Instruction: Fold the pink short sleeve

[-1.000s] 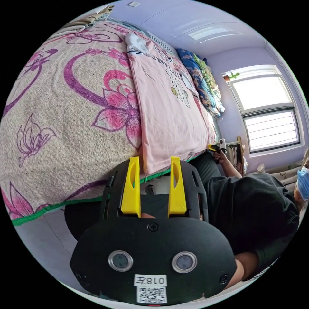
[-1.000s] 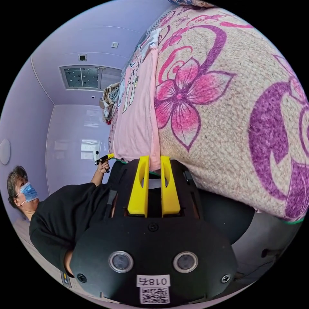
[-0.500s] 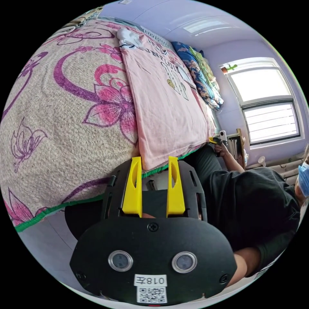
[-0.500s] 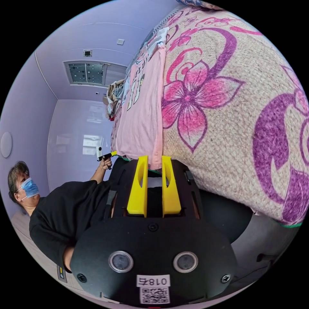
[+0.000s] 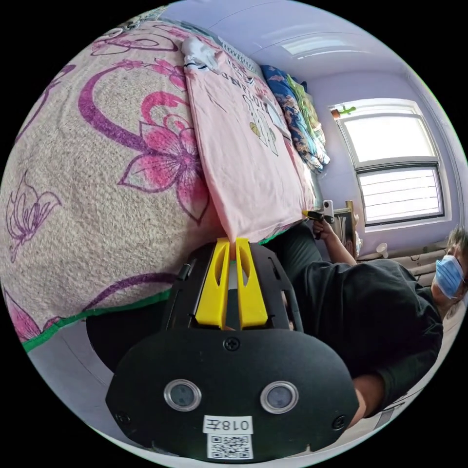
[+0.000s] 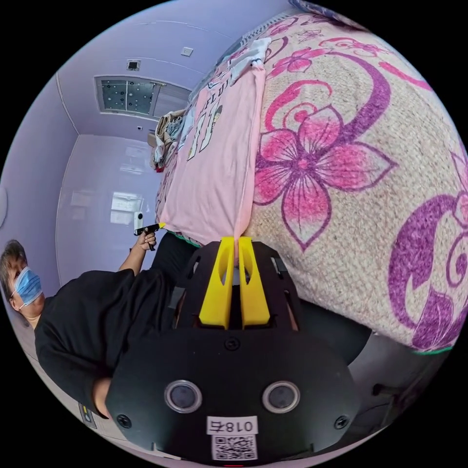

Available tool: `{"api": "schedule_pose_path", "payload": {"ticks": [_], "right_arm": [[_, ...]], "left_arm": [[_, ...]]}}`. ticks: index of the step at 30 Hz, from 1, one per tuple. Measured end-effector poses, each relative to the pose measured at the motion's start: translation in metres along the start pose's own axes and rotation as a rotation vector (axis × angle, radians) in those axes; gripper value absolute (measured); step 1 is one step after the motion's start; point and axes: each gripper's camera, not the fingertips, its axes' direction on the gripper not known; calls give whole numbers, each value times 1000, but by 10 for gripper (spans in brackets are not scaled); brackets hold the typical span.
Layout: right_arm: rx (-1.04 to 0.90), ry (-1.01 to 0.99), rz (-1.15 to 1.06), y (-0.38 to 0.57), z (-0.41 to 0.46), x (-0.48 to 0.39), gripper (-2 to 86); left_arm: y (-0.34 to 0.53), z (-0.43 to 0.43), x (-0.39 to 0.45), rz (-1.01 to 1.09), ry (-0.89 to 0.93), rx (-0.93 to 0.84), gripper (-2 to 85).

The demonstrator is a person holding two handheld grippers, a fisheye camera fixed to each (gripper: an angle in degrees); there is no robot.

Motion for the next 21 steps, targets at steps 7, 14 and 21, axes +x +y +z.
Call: {"api": "schedule_pose_path", "payload": {"ticks": [7,14,21], "right_arm": [[135,-109,-131,2,-38,-38,2],[217,-212,-249,17,-84,-74,1],[196,-267,-203,58,-105,-79,1]], "left_arm": [[39,-27,32,156,110,215,-9],[110,-43,69,281,167,347,-9],[208,-14,94,257,199,308,-9]]}}
